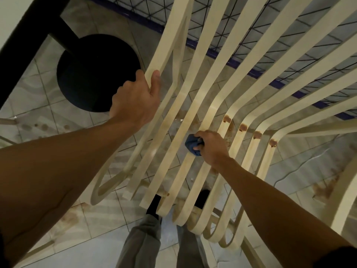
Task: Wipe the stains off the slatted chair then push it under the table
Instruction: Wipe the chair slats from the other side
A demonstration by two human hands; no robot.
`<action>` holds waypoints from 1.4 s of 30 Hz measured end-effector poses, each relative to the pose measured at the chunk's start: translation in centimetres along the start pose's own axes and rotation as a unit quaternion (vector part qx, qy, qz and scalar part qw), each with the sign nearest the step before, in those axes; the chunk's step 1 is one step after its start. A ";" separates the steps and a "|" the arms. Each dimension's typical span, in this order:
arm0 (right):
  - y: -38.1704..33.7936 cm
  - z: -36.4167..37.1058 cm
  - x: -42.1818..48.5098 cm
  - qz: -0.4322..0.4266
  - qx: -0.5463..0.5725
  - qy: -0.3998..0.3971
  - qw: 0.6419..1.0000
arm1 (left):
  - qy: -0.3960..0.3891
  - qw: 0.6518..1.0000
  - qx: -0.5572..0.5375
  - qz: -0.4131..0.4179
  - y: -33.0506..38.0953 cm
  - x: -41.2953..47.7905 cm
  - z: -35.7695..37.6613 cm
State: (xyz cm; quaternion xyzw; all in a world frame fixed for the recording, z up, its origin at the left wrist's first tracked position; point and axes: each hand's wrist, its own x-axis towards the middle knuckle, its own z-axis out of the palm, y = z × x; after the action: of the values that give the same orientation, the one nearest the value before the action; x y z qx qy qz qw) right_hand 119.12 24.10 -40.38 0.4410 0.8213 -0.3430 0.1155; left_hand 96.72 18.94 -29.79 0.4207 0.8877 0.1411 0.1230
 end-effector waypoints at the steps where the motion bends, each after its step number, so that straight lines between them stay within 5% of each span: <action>1: -0.1 0.2 -0.3 0.006 0.007 -0.004 1.000 | -0.001 1.000 0.000 -0.001 0.0 0.0 0.0; 11: -0.4 0.9 -2.0 -0.062 -0.041 -0.078 0.994 | -0.013 1.000 0.001 -0.025 0.3 0.0 -0.2; 18: -0.4 0.6 -1.5 -0.003 -0.003 0.012 1.000 | -0.024 0.999 0.005 -0.032 0.4 0.1 -0.2; 29: -1.0 1.9 -3.8 -0.053 -0.009 -0.060 0.997 | -0.026 0.999 0.004 -0.037 0.2 0.3 0.0; 37: -1.1 2.6 -4.0 0.001 0.058 0.045 0.997 | -0.011 1.000 0.003 -0.027 0.2 0.1 0.1; 42: -1.2 4.0 -5.9 -0.010 0.015 0.010 1.000 | -0.011 0.999 -0.007 -0.030 0.2 0.1 -0.1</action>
State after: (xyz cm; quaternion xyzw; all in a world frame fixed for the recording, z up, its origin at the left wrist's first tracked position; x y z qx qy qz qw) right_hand 121.17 17.23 -39.87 0.4381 0.8213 -0.3522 0.0970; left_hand 96.78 19.18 -29.64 0.3943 0.8975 0.1389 0.1403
